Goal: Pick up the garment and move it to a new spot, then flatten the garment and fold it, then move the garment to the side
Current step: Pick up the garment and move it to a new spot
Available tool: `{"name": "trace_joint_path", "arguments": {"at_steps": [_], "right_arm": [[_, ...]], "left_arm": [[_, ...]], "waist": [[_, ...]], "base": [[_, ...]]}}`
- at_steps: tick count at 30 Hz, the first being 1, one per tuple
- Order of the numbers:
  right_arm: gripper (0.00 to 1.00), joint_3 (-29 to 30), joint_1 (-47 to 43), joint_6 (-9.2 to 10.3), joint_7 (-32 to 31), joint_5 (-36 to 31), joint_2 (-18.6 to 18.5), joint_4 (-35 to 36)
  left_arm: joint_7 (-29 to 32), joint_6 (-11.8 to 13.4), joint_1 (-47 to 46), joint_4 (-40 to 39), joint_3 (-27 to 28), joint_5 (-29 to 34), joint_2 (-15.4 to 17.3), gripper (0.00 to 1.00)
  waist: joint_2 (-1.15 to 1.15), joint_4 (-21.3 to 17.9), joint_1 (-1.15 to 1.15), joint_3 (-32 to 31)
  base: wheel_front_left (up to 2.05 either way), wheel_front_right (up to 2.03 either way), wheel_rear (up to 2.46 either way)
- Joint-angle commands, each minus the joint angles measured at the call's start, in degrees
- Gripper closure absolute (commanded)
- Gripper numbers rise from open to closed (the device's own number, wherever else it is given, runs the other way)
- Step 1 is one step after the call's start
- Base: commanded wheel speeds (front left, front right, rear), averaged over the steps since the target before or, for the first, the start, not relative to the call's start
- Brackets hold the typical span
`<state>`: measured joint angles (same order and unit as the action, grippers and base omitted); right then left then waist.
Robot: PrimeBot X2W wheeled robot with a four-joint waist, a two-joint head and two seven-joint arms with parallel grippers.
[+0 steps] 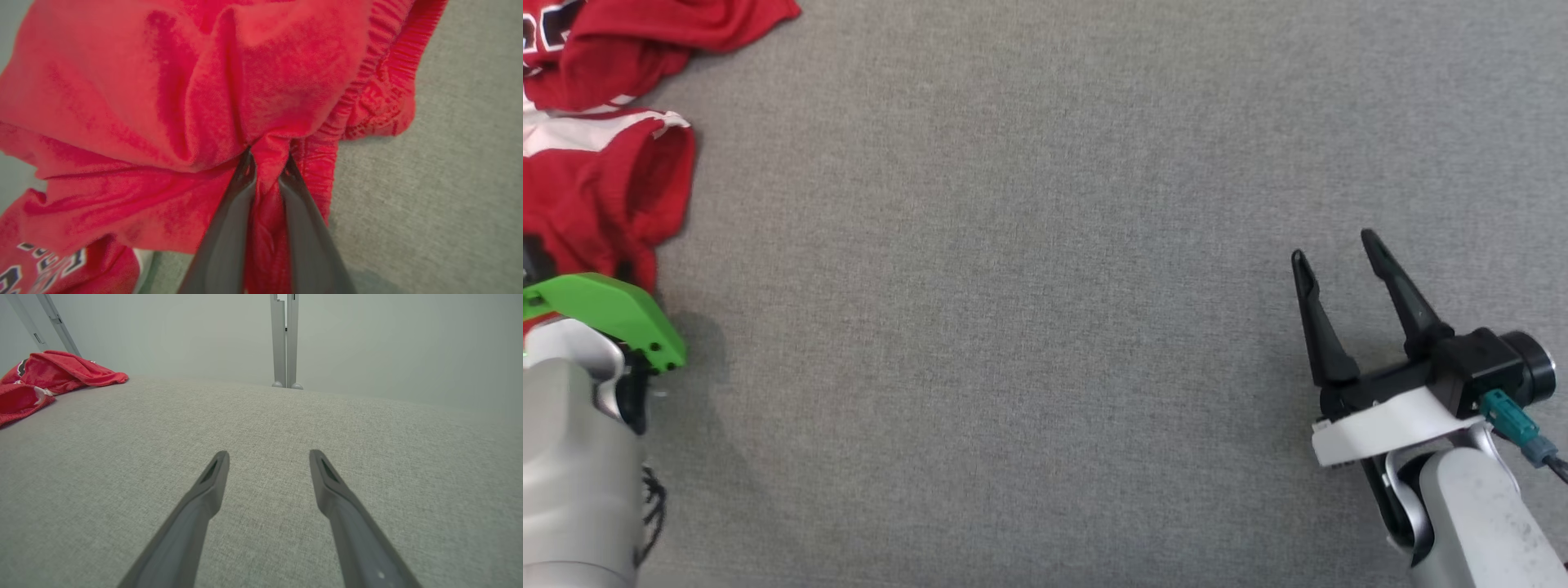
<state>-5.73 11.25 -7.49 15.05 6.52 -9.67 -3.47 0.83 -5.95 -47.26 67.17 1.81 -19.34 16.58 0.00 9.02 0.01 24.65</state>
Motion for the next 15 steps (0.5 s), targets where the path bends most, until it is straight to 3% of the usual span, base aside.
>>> {"name": "trace_joint_path", "arguments": {"at_steps": [1, 4, 8, 15], "right_arm": [[0.0, 0.29, -1.61, 0.0, 0.2, 0.39, 0.28, -0.47], [0.0, 0.78, -3.92, 0.0, 0.2, 0.72, 1.44, -1.03], [0.0, 1.84, -6.72, 0.0, 0.2, 1.14, 2.97, -1.23], [0.0, 2.92, -7.83, 0.0, 0.2, 1.63, 4.99, -0.53]], "left_arm": [[-0.03, -1.36, 1.91, -0.84, -0.92, -1.2, -3.27, 1.0], [-0.87, -1.59, 3.13, -5.72, -3.04, -1.87, -4.53, 1.0], [1.31, -1.56, 7.45, -19.21, -10.58, -3.99, -7.02, 1.0], [14.64, -1.59, 19.09, -56.51, -23.6, -10.45, -8.37, 1.0]], "waist": [[0.0, 0.17, -0.01, -4.44], [0.0, 0.35, -0.01, -7.72], [0.0, -0.64, -0.01, -11.63], [0.0, -6.94, -0.01, -14.96]], "base": [[0.0, 0.0, 0.0], [0.0, 0.0, 0.0], [0.0, 0.0, 0.0], [0.0, 0.0, 0.0]]}}
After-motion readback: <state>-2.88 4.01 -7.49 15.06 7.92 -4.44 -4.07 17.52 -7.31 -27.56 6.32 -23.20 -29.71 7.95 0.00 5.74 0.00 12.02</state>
